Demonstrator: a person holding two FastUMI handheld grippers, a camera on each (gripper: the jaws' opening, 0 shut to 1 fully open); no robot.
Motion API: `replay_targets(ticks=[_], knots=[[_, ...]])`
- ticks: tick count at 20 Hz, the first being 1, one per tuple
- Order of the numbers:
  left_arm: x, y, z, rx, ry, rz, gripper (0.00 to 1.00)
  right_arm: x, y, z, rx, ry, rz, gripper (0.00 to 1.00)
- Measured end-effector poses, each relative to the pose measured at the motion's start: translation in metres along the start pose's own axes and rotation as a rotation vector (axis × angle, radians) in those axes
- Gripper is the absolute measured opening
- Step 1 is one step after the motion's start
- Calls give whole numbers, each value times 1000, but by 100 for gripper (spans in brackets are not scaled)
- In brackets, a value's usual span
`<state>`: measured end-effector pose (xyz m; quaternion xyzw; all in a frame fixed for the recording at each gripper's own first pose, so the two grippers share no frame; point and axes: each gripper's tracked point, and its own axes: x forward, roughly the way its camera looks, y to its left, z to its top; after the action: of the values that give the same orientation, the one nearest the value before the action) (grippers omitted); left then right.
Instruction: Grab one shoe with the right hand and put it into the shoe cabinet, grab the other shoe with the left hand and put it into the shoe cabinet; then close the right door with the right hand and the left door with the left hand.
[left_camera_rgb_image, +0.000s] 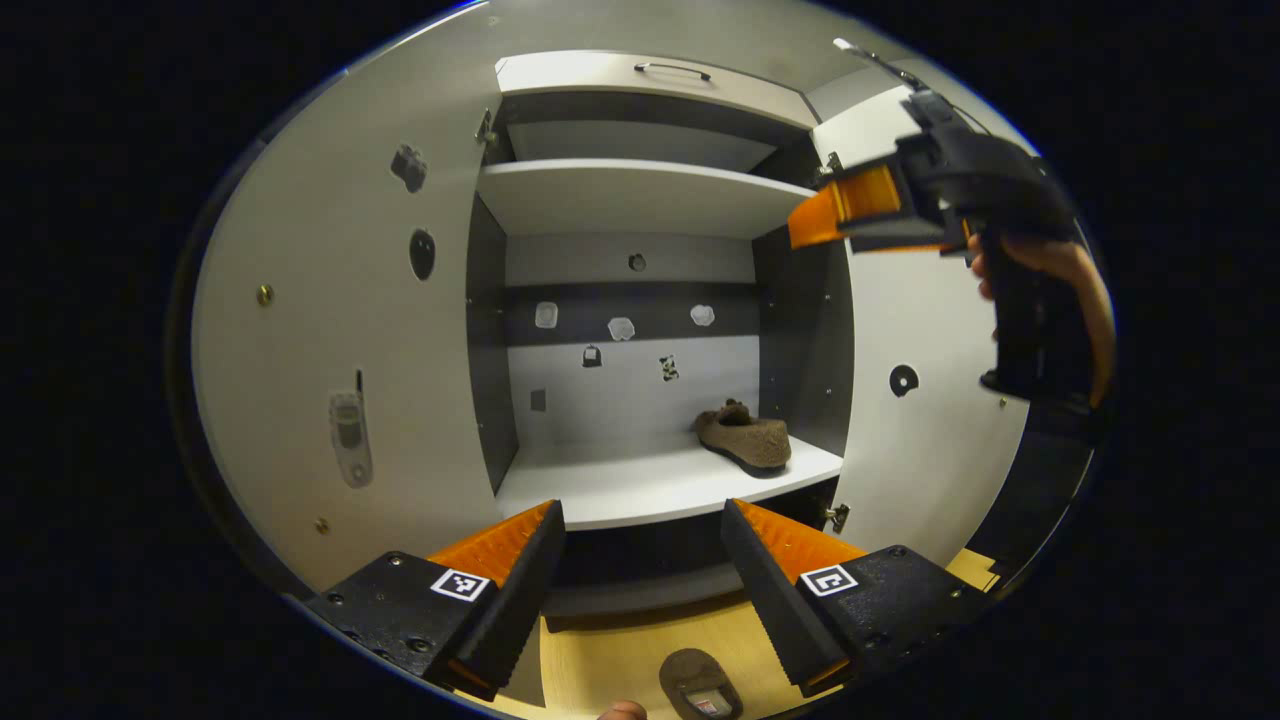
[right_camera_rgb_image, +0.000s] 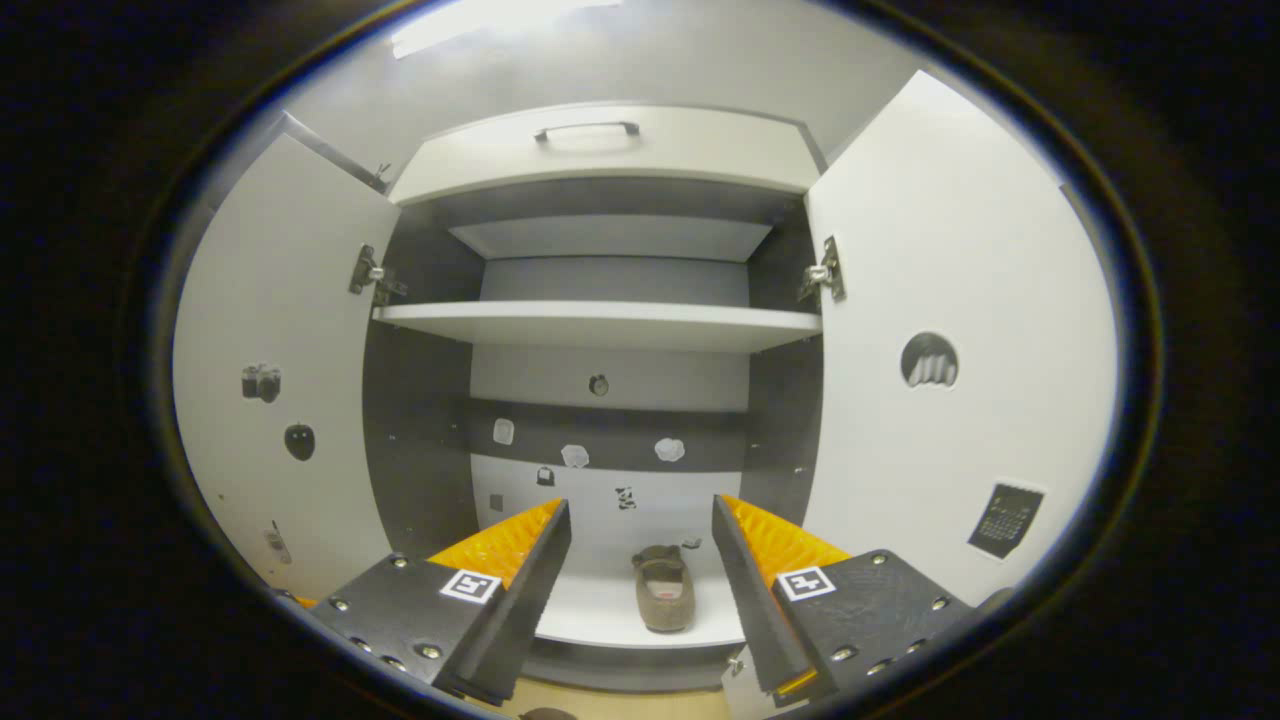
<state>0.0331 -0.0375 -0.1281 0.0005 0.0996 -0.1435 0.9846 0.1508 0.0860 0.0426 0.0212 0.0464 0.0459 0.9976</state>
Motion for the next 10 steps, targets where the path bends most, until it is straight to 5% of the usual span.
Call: replay_targets(ticks=[10], knots=[[22,-18,-156,10,326,-128,98,-63,-30,43,-45,-40,-93,86]])
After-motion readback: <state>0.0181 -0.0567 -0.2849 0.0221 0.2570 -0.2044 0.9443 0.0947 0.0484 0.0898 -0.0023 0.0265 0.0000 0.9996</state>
